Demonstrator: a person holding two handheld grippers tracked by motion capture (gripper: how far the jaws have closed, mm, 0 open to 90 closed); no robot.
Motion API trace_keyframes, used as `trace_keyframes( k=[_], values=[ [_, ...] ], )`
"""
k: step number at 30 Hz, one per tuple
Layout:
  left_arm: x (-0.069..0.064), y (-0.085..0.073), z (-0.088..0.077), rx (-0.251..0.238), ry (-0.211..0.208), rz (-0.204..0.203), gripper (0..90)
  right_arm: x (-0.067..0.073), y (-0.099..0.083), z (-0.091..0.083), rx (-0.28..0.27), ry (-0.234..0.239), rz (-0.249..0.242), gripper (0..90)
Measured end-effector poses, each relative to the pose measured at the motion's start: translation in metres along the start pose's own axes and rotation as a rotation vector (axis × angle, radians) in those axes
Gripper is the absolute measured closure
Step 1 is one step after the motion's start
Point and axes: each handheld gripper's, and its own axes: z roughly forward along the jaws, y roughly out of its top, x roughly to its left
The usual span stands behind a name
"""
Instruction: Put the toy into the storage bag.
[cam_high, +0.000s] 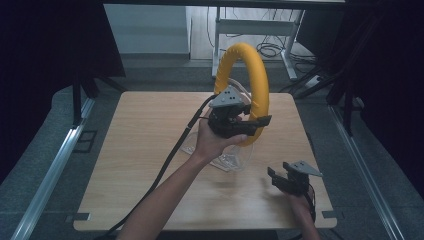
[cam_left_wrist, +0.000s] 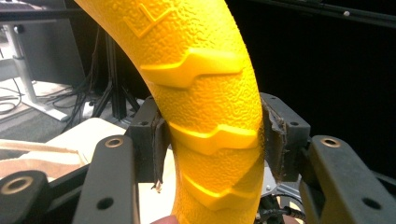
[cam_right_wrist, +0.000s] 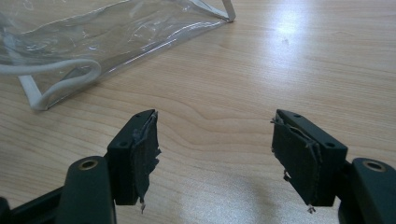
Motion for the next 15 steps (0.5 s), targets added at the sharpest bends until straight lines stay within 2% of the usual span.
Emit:
trace_keyframes(
  k=[15],
  values=[
    [0.017, -0.024, 0.004, 0.034, 0.036, -0.050, 47.9, 0.001, -0.001, -0.001, 0.003, 0.001, 0.011, 32.0]
  ],
)
